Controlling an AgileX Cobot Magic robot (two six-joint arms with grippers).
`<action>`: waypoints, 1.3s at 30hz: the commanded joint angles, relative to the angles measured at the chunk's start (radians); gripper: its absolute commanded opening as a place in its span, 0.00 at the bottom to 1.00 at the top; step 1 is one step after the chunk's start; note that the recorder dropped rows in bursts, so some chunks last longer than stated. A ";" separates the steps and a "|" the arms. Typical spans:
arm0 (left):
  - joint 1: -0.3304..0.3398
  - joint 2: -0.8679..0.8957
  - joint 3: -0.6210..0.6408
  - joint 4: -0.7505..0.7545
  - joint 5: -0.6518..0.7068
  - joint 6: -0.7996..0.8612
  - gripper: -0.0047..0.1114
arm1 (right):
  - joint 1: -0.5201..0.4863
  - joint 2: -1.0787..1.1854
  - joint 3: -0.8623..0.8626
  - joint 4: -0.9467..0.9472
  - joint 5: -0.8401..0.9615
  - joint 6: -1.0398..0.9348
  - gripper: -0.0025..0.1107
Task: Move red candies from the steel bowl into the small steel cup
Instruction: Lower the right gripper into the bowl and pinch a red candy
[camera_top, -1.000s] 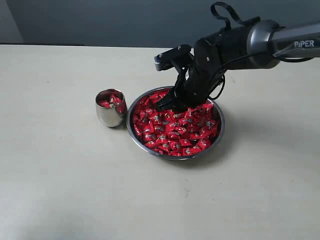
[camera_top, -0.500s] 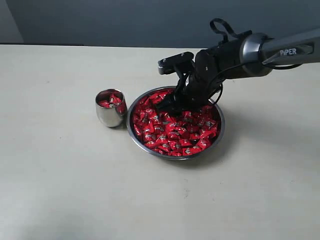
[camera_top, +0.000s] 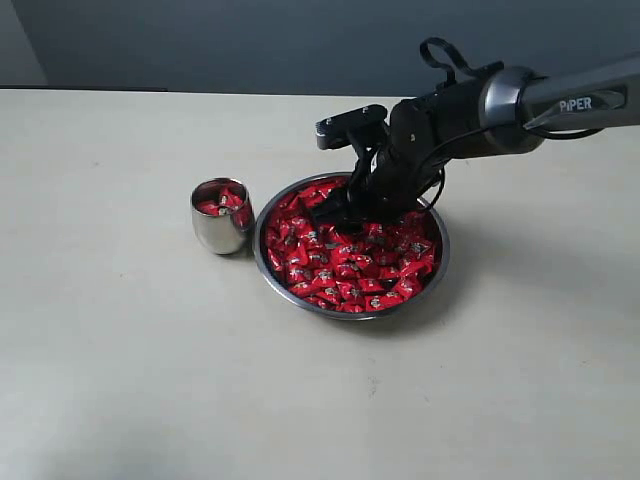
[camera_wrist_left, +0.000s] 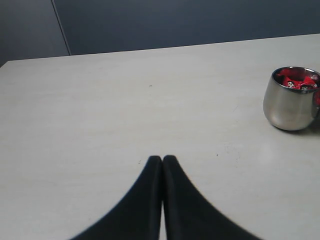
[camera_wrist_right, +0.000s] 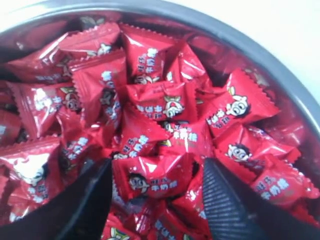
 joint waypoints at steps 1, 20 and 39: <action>-0.005 -0.005 -0.008 0.002 -0.005 -0.001 0.04 | -0.005 0.000 0.002 0.019 0.007 0.000 0.49; -0.005 -0.005 -0.008 0.002 -0.005 -0.001 0.04 | -0.003 0.031 0.002 0.034 -0.002 0.000 0.48; -0.005 -0.005 -0.008 0.002 -0.005 -0.001 0.04 | -0.003 -0.025 0.002 0.025 0.044 0.000 0.09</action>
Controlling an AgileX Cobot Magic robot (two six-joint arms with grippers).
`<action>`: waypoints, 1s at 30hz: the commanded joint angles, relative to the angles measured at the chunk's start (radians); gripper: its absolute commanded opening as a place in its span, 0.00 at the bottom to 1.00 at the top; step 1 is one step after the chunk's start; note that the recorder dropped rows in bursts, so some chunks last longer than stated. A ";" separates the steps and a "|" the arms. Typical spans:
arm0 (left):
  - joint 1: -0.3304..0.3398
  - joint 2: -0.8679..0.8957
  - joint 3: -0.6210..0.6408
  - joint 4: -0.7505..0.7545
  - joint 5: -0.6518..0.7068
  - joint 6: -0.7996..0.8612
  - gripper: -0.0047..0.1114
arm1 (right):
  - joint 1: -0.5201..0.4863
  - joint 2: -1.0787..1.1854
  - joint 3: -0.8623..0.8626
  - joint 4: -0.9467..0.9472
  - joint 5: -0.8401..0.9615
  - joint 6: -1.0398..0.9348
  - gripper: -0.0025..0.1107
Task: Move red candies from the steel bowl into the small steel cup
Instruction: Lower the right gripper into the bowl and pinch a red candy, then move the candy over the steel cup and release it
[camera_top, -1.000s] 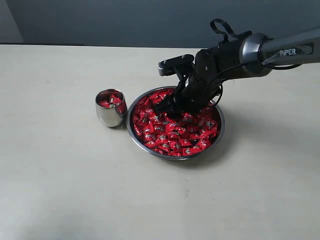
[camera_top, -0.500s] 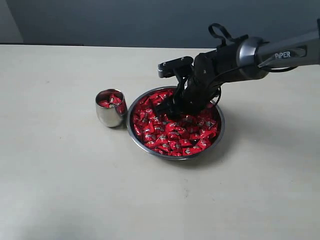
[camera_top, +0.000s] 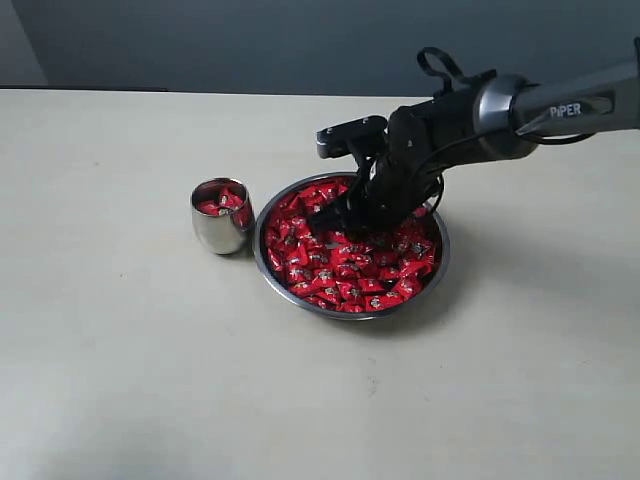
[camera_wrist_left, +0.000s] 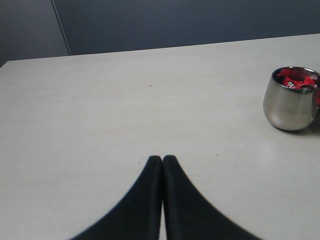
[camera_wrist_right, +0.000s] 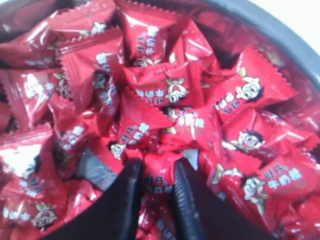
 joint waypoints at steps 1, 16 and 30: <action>-0.005 -0.005 -0.008 0.002 -0.005 -0.001 0.04 | -0.003 -0.056 0.002 -0.004 0.033 0.000 0.10; -0.005 -0.005 -0.008 0.002 -0.005 -0.001 0.04 | -0.003 -0.163 0.002 -0.015 0.083 0.000 0.12; -0.005 -0.005 -0.008 0.002 -0.005 -0.001 0.04 | 0.211 -0.134 -0.186 0.090 -0.025 -0.045 0.12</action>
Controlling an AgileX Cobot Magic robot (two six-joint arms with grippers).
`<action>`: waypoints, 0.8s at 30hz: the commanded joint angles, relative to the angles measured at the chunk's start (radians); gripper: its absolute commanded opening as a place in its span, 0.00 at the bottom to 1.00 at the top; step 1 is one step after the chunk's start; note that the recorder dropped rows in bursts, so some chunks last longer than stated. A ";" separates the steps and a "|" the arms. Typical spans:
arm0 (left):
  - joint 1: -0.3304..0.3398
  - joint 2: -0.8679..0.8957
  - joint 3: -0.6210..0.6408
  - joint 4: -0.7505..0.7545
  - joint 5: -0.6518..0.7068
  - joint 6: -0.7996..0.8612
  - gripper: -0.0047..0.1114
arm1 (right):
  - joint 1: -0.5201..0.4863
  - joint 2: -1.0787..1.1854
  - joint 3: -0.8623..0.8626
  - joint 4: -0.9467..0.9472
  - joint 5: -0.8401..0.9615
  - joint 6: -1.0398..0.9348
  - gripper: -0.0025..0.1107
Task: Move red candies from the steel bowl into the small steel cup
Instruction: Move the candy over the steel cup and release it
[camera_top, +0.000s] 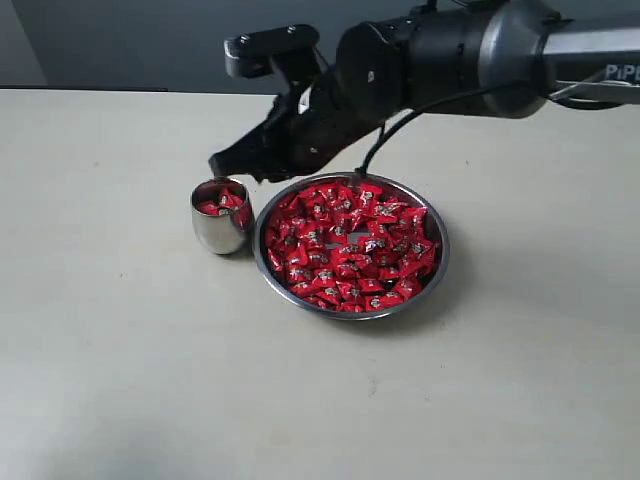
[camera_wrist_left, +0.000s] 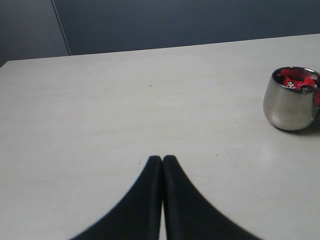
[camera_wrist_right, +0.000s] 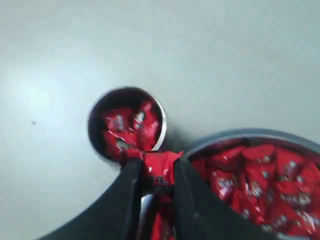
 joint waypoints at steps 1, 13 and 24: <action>-0.005 -0.005 -0.008 0.002 -0.005 -0.001 0.04 | 0.034 0.084 -0.118 0.001 -0.019 -0.016 0.12; -0.005 -0.005 -0.008 0.002 -0.005 -0.001 0.04 | 0.061 0.269 -0.288 0.003 0.041 -0.022 0.12; -0.005 -0.005 -0.008 0.002 -0.005 -0.001 0.04 | 0.061 0.297 -0.288 -0.034 0.052 -0.022 0.14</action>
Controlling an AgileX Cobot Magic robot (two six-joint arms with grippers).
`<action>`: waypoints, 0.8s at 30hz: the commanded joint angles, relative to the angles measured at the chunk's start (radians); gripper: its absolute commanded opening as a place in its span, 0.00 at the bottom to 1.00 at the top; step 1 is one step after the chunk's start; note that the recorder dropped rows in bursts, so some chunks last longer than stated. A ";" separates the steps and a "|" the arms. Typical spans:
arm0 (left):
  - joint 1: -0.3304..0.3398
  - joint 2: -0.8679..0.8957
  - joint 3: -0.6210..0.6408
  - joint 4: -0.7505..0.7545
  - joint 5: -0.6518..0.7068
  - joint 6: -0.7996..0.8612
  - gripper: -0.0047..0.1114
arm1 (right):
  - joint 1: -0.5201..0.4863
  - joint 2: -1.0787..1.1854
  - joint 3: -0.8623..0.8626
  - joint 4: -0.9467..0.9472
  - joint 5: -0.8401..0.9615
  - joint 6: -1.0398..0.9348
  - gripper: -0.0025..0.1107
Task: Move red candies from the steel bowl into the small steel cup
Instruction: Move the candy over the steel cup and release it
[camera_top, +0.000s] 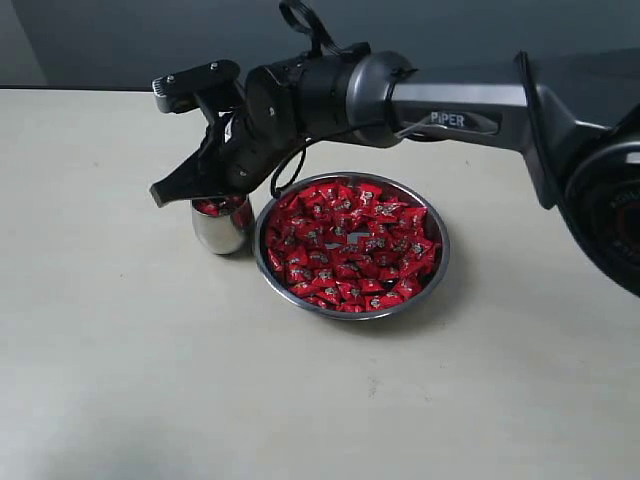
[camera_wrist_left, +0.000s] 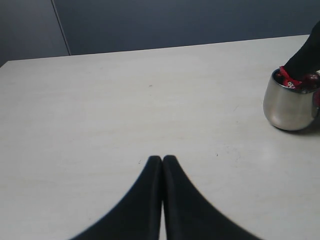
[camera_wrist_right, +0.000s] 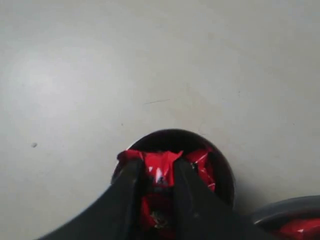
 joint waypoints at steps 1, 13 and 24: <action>-0.005 -0.005 -0.008 0.002 -0.005 -0.001 0.04 | 0.000 0.021 -0.007 -0.036 -0.004 -0.007 0.20; -0.005 -0.005 -0.008 0.002 -0.005 -0.001 0.04 | 0.000 -0.111 -0.007 -0.155 0.092 -0.004 0.38; -0.005 -0.005 -0.008 0.002 -0.005 -0.001 0.04 | 0.000 -0.178 0.049 -0.316 0.276 0.105 0.38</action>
